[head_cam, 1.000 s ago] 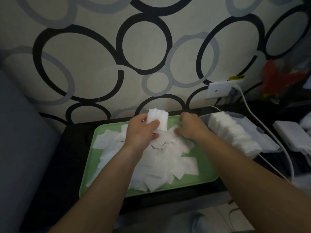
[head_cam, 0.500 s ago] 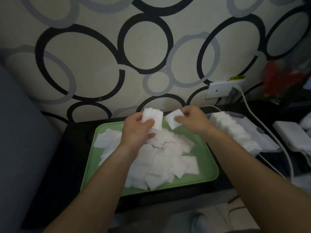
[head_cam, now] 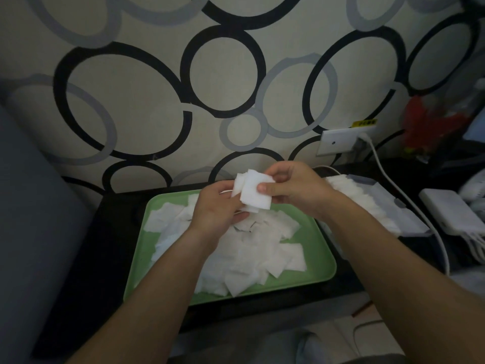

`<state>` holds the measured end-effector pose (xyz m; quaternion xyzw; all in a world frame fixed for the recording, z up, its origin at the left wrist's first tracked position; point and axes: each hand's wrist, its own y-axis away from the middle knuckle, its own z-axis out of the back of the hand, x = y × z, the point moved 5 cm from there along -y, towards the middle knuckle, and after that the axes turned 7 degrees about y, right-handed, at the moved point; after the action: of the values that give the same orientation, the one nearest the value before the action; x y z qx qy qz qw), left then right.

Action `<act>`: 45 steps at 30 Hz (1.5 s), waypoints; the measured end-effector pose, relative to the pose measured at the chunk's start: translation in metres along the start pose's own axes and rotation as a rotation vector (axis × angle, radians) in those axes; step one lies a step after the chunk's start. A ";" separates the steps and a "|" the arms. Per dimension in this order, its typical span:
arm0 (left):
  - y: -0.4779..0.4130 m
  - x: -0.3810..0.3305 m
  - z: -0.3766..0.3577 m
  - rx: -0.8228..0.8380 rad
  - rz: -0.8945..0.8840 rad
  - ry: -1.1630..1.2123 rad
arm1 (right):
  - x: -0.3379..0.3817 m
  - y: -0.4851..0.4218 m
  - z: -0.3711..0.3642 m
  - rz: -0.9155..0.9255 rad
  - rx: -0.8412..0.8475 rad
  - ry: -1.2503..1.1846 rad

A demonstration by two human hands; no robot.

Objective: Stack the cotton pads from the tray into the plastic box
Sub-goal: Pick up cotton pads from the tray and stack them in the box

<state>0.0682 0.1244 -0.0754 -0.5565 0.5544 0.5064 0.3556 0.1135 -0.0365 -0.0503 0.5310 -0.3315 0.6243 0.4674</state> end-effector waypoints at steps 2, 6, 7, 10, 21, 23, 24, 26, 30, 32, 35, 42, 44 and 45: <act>0.001 0.000 -0.003 0.026 -0.002 0.019 | -0.001 -0.001 0.000 -0.007 -0.010 0.001; 0.003 -0.001 -0.006 0.064 -0.005 0.015 | -0.003 -0.002 0.001 -0.011 -0.033 0.010; 0.004 -0.002 -0.007 0.073 -0.001 0.015 | -0.004 -0.003 0.001 -0.015 -0.042 0.015; 0.005 -0.002 -0.009 0.086 0.013 -0.009 | -0.004 -0.002 0.002 -0.005 -0.062 0.044; 0.017 0.001 -0.035 0.156 -0.076 -0.079 | 0.018 0.019 0.024 0.127 0.029 0.351; 0.018 0.002 -0.042 0.142 -0.093 -0.082 | 0.022 0.026 0.030 0.145 0.074 0.469; 0.018 0.003 -0.047 0.129 -0.096 -0.082 | 0.024 0.030 0.037 0.153 0.079 0.527; 0.018 0.007 -0.056 0.108 -0.082 -0.081 | 0.026 0.035 0.057 0.147 0.050 0.558; 0.013 0.021 -0.080 0.120 -0.056 -0.173 | 0.025 0.035 0.113 0.091 -0.100 0.654; 0.007 0.031 -0.098 0.169 -0.072 -0.304 | 0.017 0.027 0.132 0.051 -0.142 0.751; 0.000 0.043 -0.122 0.249 -0.130 -0.494 | -0.001 0.007 0.142 -0.011 -0.147 0.817; -0.007 0.056 -0.147 0.367 -0.177 -0.759 | -0.022 -0.024 0.138 -0.056 -0.036 1.107; -0.010 0.058 -0.147 0.370 -0.205 -0.793 | -0.020 -0.029 0.134 -0.052 0.018 1.233; -0.010 0.058 -0.147 0.375 -0.213 -0.788 | -0.018 -0.030 0.131 -0.048 0.047 1.276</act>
<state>0.0956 -0.0299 -0.0985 -0.3012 0.3984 0.5311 0.6844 0.1878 -0.1497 -0.0422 0.0725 0.0379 0.8141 0.5750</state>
